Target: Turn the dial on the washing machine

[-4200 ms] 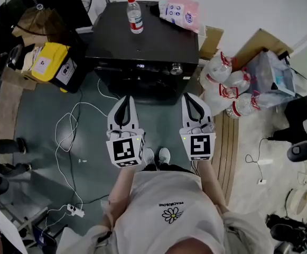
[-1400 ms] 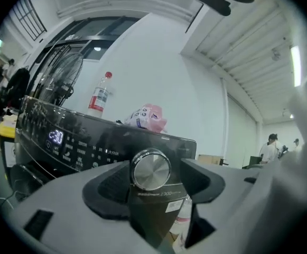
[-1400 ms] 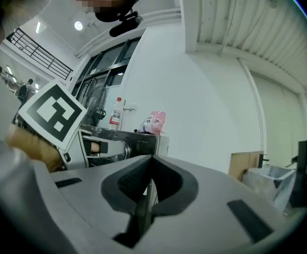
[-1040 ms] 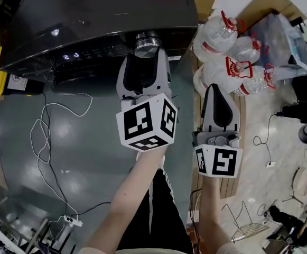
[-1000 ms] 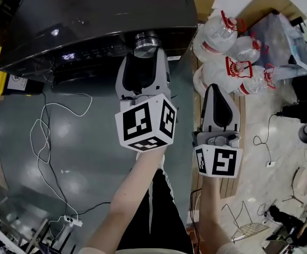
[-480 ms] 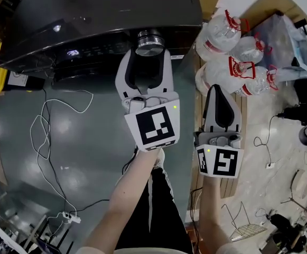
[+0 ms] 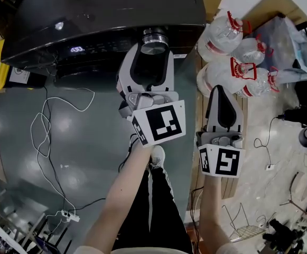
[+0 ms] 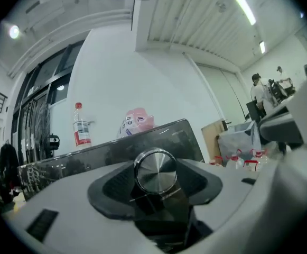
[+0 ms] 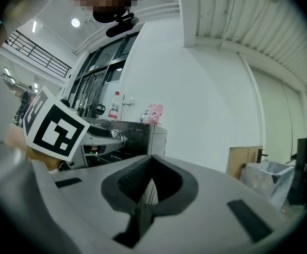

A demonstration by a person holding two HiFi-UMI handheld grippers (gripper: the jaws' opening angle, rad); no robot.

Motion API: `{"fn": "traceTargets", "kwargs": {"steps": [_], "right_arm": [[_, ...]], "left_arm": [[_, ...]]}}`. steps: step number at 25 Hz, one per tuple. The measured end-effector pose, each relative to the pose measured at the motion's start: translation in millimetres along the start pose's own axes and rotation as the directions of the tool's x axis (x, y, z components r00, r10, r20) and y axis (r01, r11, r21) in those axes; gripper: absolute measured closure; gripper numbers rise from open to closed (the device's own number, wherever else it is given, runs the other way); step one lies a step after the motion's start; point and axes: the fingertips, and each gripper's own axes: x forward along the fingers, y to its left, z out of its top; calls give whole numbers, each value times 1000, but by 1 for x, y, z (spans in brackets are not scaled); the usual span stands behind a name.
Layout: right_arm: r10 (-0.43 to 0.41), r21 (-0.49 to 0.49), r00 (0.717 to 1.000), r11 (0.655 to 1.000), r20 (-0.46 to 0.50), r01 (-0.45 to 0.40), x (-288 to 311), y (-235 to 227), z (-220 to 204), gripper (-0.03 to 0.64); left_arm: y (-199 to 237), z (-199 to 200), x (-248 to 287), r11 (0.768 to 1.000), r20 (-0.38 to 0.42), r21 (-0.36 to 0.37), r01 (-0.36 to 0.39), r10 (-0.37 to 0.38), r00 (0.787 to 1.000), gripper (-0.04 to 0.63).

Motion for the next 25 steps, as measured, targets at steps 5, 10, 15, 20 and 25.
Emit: {"fn": "traceTargets", "kwargs": {"steps": [5, 10, 15, 20, 25], "right_arm": [[6, 0, 1000, 1000, -3, -6, -2, 3, -2, 612], [4, 2, 1000, 1000, -9, -4, -4, 4, -4, 612], [3, 4, 1000, 1000, -8, -3, -4, 6, -4, 612], [0, 4, 1000, 1000, -8, 0, -5, 7, -5, 612], [2, 6, 1000, 1000, -11, -2, -6, 9, -6, 612]], "left_arm": [[-4, 0, 0, 984, 17, 177, 9, -13, 1000, 353], [-7, 0, -1, 948, 22, 316, 20, -29, 999, 356], [-8, -1, -1, 918, 21, 395, 29, -40, 999, 360], [-8, 0, -1, 916, 22, 401, 29, -41, 999, 364], [-7, 0, -1, 916, 17, 399, 31, -41, 999, 367]]}}
